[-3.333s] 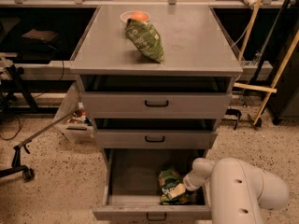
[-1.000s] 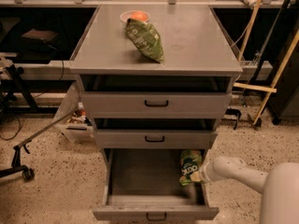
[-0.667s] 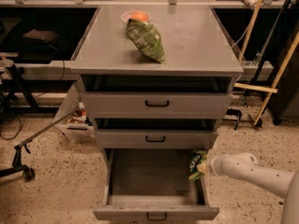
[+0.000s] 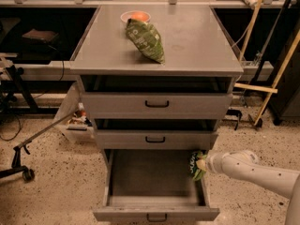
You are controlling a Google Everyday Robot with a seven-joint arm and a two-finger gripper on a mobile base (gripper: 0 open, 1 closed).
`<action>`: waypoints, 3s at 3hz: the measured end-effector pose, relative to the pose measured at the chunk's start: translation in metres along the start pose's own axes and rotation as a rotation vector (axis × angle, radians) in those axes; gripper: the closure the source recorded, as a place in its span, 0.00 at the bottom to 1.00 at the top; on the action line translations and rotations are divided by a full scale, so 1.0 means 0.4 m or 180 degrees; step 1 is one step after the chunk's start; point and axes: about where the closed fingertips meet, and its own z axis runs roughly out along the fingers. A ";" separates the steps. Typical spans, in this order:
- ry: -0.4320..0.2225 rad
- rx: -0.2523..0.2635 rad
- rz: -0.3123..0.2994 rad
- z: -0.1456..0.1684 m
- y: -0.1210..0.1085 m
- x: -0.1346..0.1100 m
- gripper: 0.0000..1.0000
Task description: Pick green rice chip bag from bottom drawer and place on counter
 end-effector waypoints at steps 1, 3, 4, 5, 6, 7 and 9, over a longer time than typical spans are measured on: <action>-0.0020 0.0037 -0.0083 -0.078 0.026 -0.022 1.00; -0.0083 0.0662 -0.0404 -0.487 -0.069 0.008 1.00; -0.0137 0.1104 -0.0382 -0.727 -0.070 0.032 1.00; -0.0264 0.1501 -0.0534 -0.933 0.003 0.039 1.00; -0.0539 0.1549 -0.0800 -1.034 0.185 -0.056 1.00; -0.0733 0.1566 -0.0999 -1.072 0.295 -0.166 1.00; -0.0836 0.1453 -0.1083 -1.081 0.333 -0.197 1.00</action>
Offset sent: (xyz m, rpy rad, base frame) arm -0.2027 0.0811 0.2315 -0.4892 -0.3145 -0.0641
